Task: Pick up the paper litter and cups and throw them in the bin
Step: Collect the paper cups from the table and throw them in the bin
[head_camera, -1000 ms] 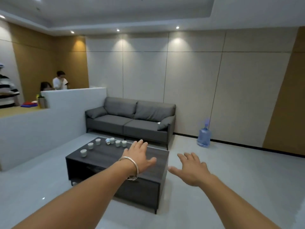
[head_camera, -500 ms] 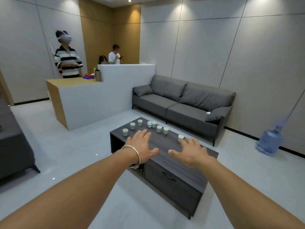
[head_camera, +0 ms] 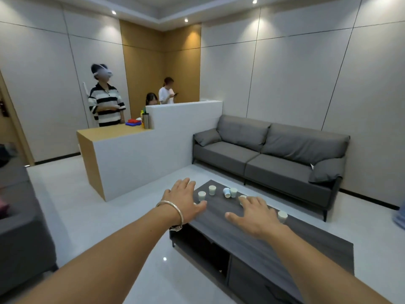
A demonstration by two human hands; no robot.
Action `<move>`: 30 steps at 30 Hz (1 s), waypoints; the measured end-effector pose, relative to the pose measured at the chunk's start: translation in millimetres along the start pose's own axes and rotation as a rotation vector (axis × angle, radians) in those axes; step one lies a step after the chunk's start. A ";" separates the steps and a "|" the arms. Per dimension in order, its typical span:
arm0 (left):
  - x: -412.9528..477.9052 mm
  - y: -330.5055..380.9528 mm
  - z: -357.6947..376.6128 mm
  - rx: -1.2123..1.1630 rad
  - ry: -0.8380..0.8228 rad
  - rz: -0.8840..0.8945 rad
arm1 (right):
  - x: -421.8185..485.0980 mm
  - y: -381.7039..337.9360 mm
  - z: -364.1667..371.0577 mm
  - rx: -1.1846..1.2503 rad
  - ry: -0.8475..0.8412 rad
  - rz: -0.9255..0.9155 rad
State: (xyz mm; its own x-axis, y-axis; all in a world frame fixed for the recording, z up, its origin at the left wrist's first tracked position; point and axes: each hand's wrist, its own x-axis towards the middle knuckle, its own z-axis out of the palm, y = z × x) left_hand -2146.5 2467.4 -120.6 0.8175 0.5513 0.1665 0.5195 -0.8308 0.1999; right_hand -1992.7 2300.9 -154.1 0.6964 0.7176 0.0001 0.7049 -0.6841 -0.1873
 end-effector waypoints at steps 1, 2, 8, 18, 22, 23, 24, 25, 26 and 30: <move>14.4 -8.1 2.3 -0.005 -0.009 0.005 | 13.9 -6.1 4.4 0.004 -0.016 0.004; 27.7 -15.8 6.4 -0.010 -0.025 0.011 | 27.9 -10.9 9.7 0.010 -0.033 0.008; 122.1 -63.8 38.5 -0.005 -0.067 0.009 | 135.2 -29.6 36.6 0.009 -0.051 0.003; 289.8 -155.0 64.7 0.012 -0.068 -0.107 | 344.0 -70.2 52.1 0.046 -0.087 -0.093; 345.1 -195.7 88.1 0.009 -0.132 -0.108 | 407.5 -88.8 76.9 0.059 -0.144 -0.094; 361.0 -206.9 95.2 0.007 -0.148 -0.107 | 423.5 -94.0 85.7 0.058 -0.162 -0.088; 377.5 -218.4 102.9 0.000 -0.160 -0.106 | 440.0 -99.4 94.5 0.054 -0.176 -0.079; 394.1 -230.1 111.6 -0.007 -0.168 -0.102 | 455.8 -104.2 103.5 0.049 -0.189 -0.068; 411.1 -241.9 120.8 -0.012 -0.174 -0.088 | 472.2 -108.8 112.6 0.044 -0.197 -0.054; 479.9 -286.8 151.6 0.003 -0.235 0.011 | 533.8 -125.2 144.4 0.056 -0.270 0.045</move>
State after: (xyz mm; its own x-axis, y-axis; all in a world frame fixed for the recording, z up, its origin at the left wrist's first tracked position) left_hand -1865.4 2958.6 -244.3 0.8584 0.5093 -0.0611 0.5106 -0.8372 0.1960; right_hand -1728.6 2788.4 -272.5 0.6605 0.7005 -0.2703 0.6601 -0.7133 -0.2356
